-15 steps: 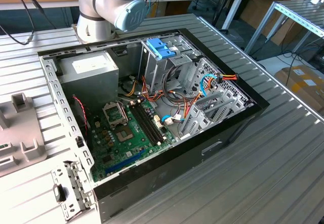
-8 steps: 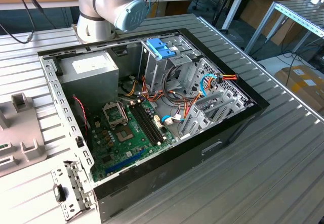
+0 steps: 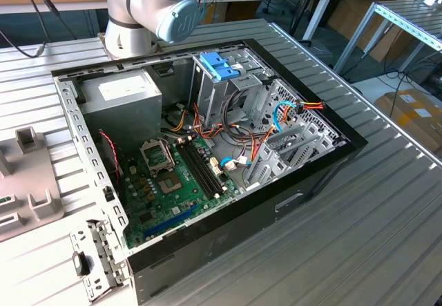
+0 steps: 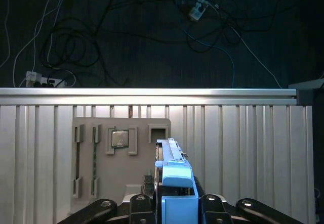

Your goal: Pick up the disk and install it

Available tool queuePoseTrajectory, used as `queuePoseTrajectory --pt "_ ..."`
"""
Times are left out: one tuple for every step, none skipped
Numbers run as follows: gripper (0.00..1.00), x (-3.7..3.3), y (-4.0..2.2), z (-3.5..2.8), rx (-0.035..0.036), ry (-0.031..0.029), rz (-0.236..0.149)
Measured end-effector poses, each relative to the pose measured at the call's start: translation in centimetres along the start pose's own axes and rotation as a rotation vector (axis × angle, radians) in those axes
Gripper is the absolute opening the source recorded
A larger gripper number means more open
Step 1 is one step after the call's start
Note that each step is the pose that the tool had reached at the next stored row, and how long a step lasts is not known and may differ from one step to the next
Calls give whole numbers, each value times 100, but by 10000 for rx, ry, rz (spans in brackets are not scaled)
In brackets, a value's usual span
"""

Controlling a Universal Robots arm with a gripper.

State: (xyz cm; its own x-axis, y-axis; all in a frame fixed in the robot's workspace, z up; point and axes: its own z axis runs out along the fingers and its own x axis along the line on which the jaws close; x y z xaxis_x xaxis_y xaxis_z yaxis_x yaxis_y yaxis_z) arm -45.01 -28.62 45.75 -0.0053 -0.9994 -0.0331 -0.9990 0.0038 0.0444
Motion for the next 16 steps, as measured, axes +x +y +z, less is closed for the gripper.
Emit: queuePoseTrajectory --pt "37 0 0 -6 1 0 0" --pt "37 0 0 -11 1 0 0" --pt "37 0 1 -16 1 -1 0" --pt "37 -1 1 -23 1 0 0" --pt "37 -1 1 -30 0 0 0" --pt "37 -1 1 -36 1 0 0" --pt "37 -1 2 -43 1 0 0" --pt "37 -2 3 -57 0 -1 0" --pt "37 -2 3 -67 0 0 0" --pt "37 -2 3 -74 1 -1 0" --pt "37 -3 4 -80 1 -1 0" --pt "37 -3 4 -90 1 -1 0" --pt "37 -3 4 -101 1 -1 0" --pt "37 -3 5 -107 1 -1 0" --pt "37 -3 5 -112 1 -1 -1" --pt "37 -4 5 -120 1 -1 0"
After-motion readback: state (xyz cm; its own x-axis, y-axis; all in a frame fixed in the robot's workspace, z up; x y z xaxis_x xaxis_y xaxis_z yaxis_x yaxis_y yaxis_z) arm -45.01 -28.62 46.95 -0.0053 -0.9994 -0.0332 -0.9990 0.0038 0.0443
